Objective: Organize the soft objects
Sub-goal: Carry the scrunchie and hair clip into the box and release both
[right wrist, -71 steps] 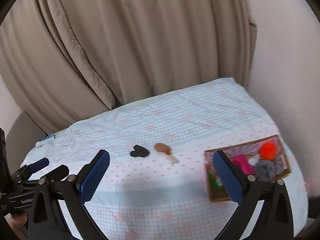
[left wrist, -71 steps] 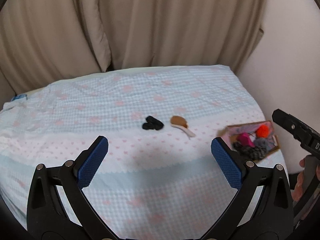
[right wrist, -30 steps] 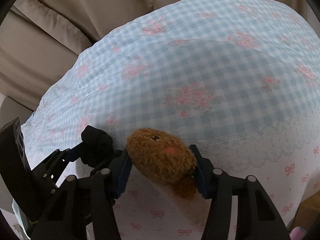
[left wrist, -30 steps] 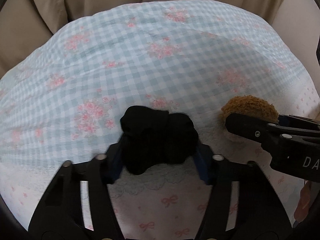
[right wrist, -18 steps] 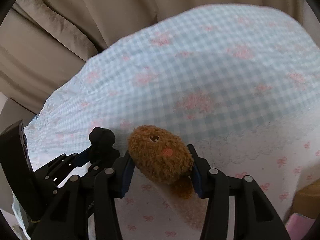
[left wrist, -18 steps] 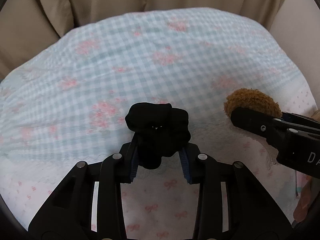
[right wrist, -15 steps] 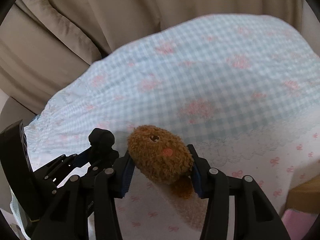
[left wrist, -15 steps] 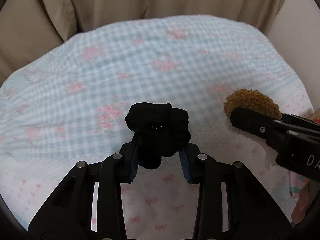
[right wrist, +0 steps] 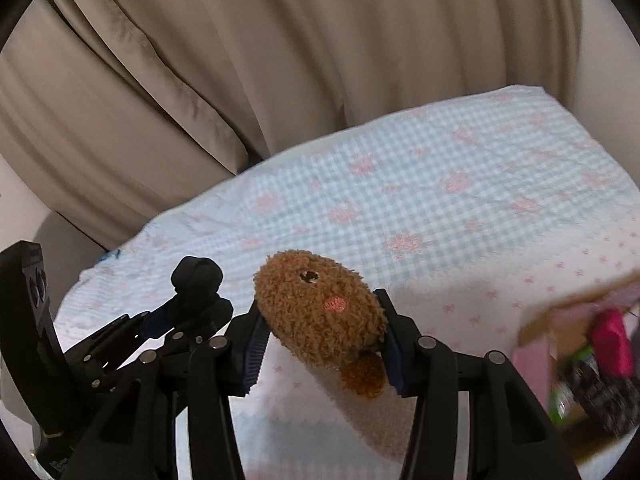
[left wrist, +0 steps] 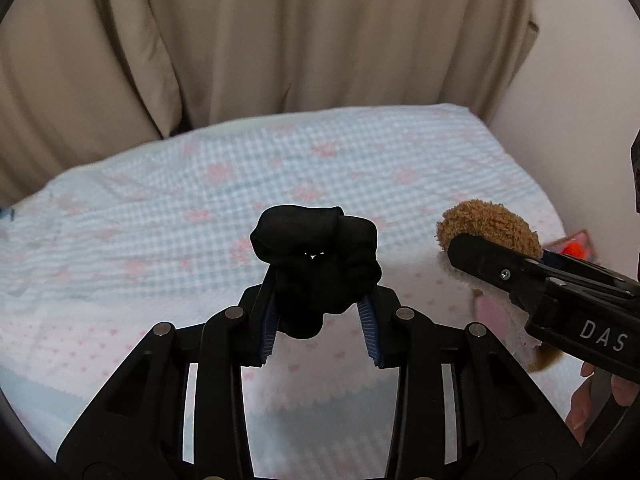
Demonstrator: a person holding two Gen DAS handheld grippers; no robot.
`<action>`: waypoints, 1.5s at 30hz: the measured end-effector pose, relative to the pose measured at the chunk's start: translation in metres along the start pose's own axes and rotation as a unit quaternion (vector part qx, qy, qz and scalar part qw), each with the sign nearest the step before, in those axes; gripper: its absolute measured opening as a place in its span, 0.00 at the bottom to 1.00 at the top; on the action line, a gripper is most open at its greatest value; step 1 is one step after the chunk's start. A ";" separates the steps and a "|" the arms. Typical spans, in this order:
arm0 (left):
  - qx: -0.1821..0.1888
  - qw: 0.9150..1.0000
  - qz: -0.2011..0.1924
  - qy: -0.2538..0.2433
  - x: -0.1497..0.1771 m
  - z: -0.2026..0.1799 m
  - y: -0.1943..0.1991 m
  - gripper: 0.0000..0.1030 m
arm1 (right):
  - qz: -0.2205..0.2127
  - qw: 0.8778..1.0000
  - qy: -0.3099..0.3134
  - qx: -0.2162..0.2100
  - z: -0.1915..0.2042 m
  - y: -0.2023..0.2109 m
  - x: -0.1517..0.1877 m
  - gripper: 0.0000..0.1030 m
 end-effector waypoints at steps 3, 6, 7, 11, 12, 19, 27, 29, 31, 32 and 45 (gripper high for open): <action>0.003 1.000 -0.006 -0.013 -0.005 -0.019 0.044 0.31 | -0.007 1.000 -0.009 -0.002 0.007 0.041 0.000 0.44; 0.014 1.000 -0.005 -0.016 -0.007 -0.042 0.076 0.31 | -0.015 1.000 -0.020 0.001 0.004 0.081 0.002 0.44; 0.021 1.000 -0.006 -0.016 -0.008 -0.053 0.088 0.31 | -0.018 1.000 -0.024 0.002 0.001 0.094 0.003 0.44; 0.034 0.999 -0.009 -0.018 -0.007 -0.095 0.116 0.31 | -0.035 0.999 -0.026 0.014 -0.022 0.147 0.006 0.44; 0.037 0.999 -0.009 -0.017 -0.007 -0.107 0.120 0.31 | -0.038 0.999 -0.024 0.018 -0.031 0.160 0.008 0.44; 0.047 0.999 -0.007 0.000 -0.004 -0.202 0.140 0.31 | -0.029 0.999 0.002 0.031 -0.102 0.224 0.016 0.44; 0.049 0.999 0.022 0.009 0.007 -0.297 0.103 0.31 | -0.007 0.999 0.001 0.033 -0.201 0.254 0.009 0.44; 0.046 0.998 0.039 0.013 0.010 -0.313 0.086 0.31 | 0.001 1.000 -0.003 0.030 -0.228 0.251 0.007 0.44; 0.044 0.997 0.054 0.017 0.013 -0.325 0.072 0.31 | 0.009 1.000 -0.007 0.029 -0.250 0.247 0.006 0.44; 0.042 0.997 0.061 0.017 0.014 -0.329 0.063 0.31 | 0.014 0.999 -0.009 0.029 -0.262 0.243 0.005 0.44; 0.027 0.987 0.157 0.031 0.025 -0.349 -0.054 0.31 | 0.072 0.997 0.013 0.022 -0.334 0.158 -0.004 0.44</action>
Point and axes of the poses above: each gripper's, at about its wrist camera, not at the fingertips, and y roughly against the way its jaws point, z to its left, x to its underside, the point moved 3 cm from there along -y, roughly the way its jaws point, and after that the axes turned 3 degrees about -z, right-handed, at the moved point
